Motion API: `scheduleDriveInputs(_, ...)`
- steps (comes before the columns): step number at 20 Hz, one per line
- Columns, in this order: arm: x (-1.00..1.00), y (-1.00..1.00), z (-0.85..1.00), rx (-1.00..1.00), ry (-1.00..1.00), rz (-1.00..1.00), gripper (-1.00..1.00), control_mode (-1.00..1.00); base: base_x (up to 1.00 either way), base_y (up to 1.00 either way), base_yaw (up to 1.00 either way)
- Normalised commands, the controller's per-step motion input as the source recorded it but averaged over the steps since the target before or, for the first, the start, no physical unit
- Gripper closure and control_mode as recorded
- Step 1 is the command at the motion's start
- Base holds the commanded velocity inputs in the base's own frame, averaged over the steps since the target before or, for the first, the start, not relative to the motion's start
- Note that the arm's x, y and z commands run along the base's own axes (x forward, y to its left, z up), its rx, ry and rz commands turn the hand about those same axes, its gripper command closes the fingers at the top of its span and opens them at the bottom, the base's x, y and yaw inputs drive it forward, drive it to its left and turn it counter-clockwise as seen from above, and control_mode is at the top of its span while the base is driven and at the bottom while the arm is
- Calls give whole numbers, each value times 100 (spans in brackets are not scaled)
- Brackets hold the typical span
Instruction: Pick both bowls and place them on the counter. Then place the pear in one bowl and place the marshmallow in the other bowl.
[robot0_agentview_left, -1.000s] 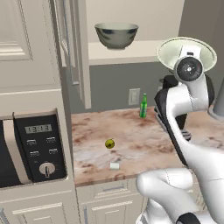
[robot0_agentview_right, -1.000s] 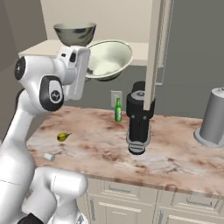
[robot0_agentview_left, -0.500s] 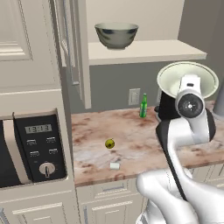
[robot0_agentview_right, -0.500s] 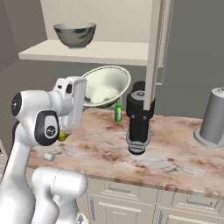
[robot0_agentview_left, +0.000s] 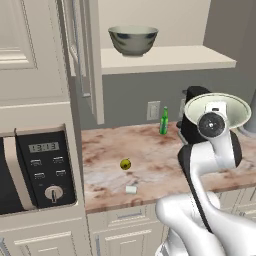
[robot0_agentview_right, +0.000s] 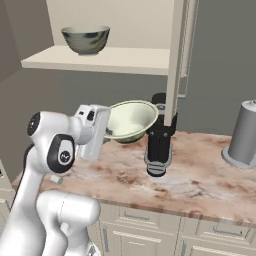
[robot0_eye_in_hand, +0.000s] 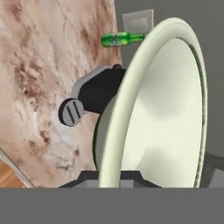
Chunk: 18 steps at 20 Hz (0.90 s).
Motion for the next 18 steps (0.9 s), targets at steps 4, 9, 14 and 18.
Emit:
scheduleDriveInputs(4, 0, -19, -63, 0, 8, -24, 100, -100, 0, 0, 0)
scheduleDriveInputs(9, 0, -33, -52, 1, 7, -20, 100, -100, 0, 0, 0)
scheduleDriveInputs(14, 0, -58, -45, 7, 1, -12, 100, -100, 0, 0, 0)
scheduleDriveInputs(18, 0, -51, -44, 9, 3, -4, 100, -100, 0, 0, 0)
